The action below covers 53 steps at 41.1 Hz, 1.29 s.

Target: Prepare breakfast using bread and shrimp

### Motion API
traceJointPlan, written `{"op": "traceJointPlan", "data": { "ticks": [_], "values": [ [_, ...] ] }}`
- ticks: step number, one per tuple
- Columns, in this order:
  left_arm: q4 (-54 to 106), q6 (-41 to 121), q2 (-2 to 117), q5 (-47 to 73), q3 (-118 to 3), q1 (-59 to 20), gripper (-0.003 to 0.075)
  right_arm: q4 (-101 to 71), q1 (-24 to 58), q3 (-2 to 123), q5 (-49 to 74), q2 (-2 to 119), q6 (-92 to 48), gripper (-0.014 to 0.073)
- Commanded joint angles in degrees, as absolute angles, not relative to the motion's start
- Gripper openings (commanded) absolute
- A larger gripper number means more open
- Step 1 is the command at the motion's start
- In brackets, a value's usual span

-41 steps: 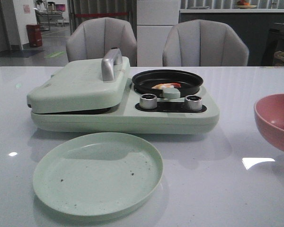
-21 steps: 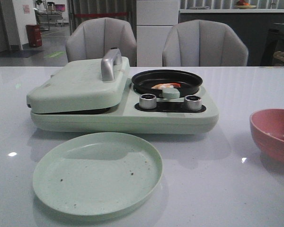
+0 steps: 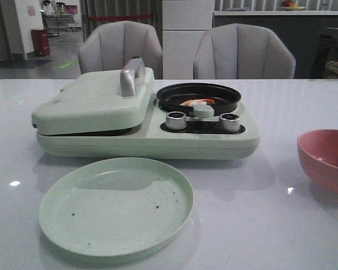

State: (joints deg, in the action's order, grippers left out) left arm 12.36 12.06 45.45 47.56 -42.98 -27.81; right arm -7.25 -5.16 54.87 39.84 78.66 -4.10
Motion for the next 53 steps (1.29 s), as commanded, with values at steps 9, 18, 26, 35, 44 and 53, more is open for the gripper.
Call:
{"op": "traceJointPlan", "data": {
  "ticks": [9, 18, 26, 35, 44, 53],
  "values": [
    [13.6, 11.6, 45.1, 44.2, -44.5, -28.3, 0.0099, -5.8, 9.9, 54.4, 45.6, 60.4, -4.5, 0.0463],
    [13.6, 11.6, 45.1, 44.1, -44.5, -28.3, 0.0099, -1.7, 11.4, 50.5, 53.4, 50.8, 1.0, 0.0463],
    [13.6, 11.6, 45.1, 44.1, -44.5, -28.3, 0.0099, 5.1, 11.4, 46.2, 57.4, 43.7, 7.5, 0.0463],
    [13.6, 11.6, 45.1, 44.1, -44.5, -28.3, 0.0099, 5.1, 11.4, 42.4, 56.3, 36.8, 7.5, 0.0426],
    [13.6, 11.6, 45.1, 44.1, -44.5, -28.3, 0.0099, 4.9, 11.4, 40.9, 56.1, 35.0, 7.5, 0.0125],
    [5.6, 2.9, 45.1, 44.3, -44.5, -28.3, 0.01, 4.8, 11.4, 40.8, 55.9, 35.0, 7.5, 0.0035]
  ]
}}
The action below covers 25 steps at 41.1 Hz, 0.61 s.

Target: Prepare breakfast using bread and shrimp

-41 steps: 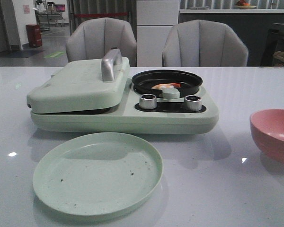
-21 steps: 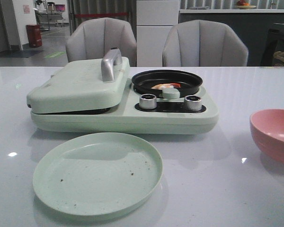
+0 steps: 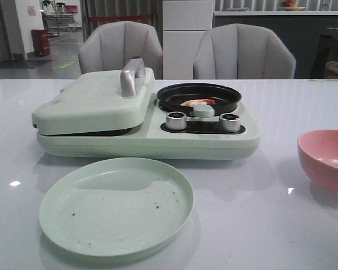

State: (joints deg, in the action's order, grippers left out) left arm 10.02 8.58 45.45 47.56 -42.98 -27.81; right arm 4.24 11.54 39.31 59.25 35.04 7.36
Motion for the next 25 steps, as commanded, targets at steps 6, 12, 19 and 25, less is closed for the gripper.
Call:
{"op": "traceJointPlan", "data": {
  "ticks": [6, 12, 19, 25],
  "values": [
    [-1.1, -1.6, 45.1, 44.6, -44.5, -28.3, 0.01, 4.6, 11.4, 40.8, 54.6, 35.0, 7.5, 0.0035],
    [0.0, -1.6, 45.1, 44.5, -44.5, -28.3, 0.0099, 4.6, 11.4, 40.8, 54.6, 35.0, 7.5, 0.0035],
    [0.0, -1.6, 45.1, 44.5, -44.5, -28.3, 0.0099, 4.6, 11.4, 40.8, 54.6, 35.0, 7.5, 0.0035],
    [0.0, -1.6, 45.1, 44.5, -44.5, -28.3, 0.0099, 4.6, 11.4, 40.8, 54.6, 35.0, 7.5, 0.0035]
  ]
}}
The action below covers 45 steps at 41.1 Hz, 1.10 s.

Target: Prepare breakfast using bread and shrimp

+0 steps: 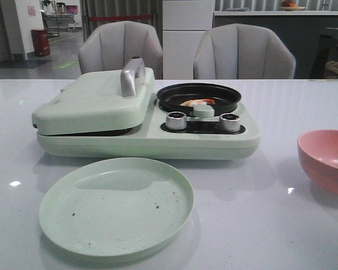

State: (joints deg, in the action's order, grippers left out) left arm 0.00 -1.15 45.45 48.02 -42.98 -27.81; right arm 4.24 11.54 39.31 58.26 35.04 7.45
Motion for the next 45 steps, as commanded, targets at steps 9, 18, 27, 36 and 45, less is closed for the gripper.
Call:
{"op": "traceJointPlan", "data": {
  "ticks": [9, 18, 27, 36, 45],
  "values": [
    [-3.5, -1.6, 42.2, 43.3, -43.9, -27.5, 0.01, 4.6, 11.4, 40.8, 54.6, 35.0, 7.5, 0.0035],
    [1.1, -1.6, 31.4, 29.8, -34.4, -16.8, 0.01, 4.6, 11.4, 40.8, 54.7, 35.0, 7.5, 0.0035],
    [5.7, -1.6, 18.0, 17.1, -20.7, -8.1, 0.01, 4.6, 11.4, 40.8, 54.7, 35.0, 7.5, 0.0035],
    [5.5, -1.6, 7.0, 9.1, -9.3, -3.7, 0.01, 4.6, 11.4, 40.8, 54.7, 35.0, 7.5, 0.0035],
    [5.5, -1.6, 0.1, 3.4, -1.4, -3.1, 0.01, 4.6, 11.4, 40.8, 54.7, 35.0, 7.5, 0.0035]
  ]
}}
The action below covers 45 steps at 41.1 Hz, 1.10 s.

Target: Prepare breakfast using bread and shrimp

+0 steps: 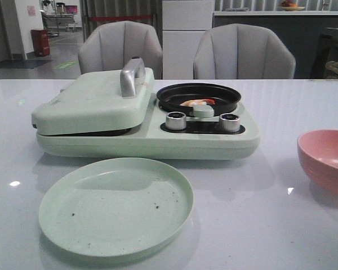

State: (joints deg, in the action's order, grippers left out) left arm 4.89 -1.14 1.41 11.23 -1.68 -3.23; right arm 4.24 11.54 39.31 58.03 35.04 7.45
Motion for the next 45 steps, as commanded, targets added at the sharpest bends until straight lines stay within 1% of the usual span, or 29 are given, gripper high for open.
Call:
{"op": "traceJointPlan", "data": {
  "ticks": [1, 4, 20, 29, 45],
  "values": [
    [5.5, -1.6, -0.8, 3.1, -0.9, -3.1, 0.01, 4.6, 11.4, 40.8, 54.7, 35.0, 7.5, 0.0035],
    [5.5, -1.6, -1.6, 1.7, 0.5, -3.1, 0.01, 4.6, 11.4, 40.8, 54.7, 35.0, 7.5, 0.0035],
    [4.3, -1.6, -1.4, 2.1, 0.5, -3.1, 0.01, 4.6, 11.4, 40.8, 54.8, 35.1, 7.5, 0.0035],
    [4.8, 4.4, -1.4, -3.4, 0.5, -3.1, 0.01, 4.6, 11.4, 40.8, 54.8, 35.1, 7.5, 0.0035],
    [4.4, 4.4, -1.4, -3.5, 0.5, -4.2, 0.01, 4.6, 11.4, 40.8, 54.8, 35.1, 7.5, 0.0035]
  ]
}}
